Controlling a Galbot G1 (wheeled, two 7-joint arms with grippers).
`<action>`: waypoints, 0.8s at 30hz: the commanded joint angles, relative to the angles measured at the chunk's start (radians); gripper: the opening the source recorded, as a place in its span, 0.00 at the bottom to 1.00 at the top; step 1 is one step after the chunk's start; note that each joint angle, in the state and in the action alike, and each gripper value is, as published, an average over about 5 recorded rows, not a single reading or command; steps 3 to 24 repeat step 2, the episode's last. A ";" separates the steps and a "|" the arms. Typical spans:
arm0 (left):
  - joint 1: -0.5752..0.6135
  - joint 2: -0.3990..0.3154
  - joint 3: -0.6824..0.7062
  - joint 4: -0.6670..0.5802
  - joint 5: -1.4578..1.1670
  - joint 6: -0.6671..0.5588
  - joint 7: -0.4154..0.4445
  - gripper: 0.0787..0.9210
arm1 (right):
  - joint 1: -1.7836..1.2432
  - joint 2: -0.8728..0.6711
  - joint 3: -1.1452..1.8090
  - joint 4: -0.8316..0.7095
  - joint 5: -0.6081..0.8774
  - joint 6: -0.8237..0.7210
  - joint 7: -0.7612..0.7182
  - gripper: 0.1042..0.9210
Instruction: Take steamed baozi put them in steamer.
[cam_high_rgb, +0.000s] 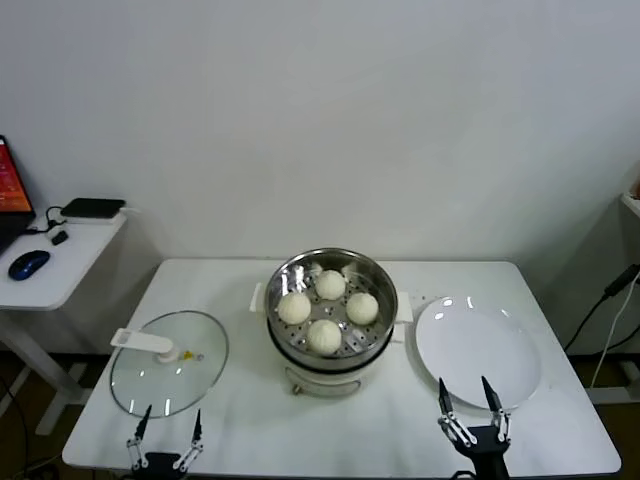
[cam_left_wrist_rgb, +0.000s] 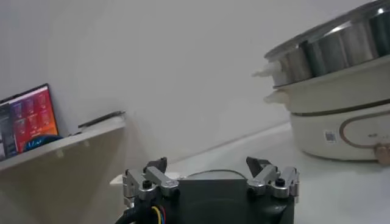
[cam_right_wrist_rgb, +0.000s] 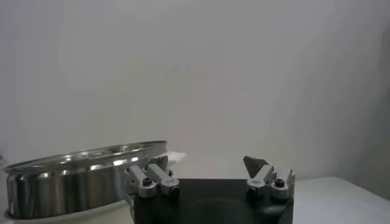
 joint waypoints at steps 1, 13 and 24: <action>0.003 -0.049 0.000 -0.006 0.001 0.001 0.001 0.88 | -0.020 0.010 0.006 -0.004 -0.009 0.007 0.003 0.88; 0.004 -0.049 0.000 -0.006 0.001 0.001 0.001 0.88 | -0.020 0.011 0.006 -0.003 -0.010 0.007 0.003 0.88; 0.004 -0.049 0.000 -0.006 0.001 0.001 0.001 0.88 | -0.020 0.011 0.006 -0.003 -0.010 0.007 0.003 0.88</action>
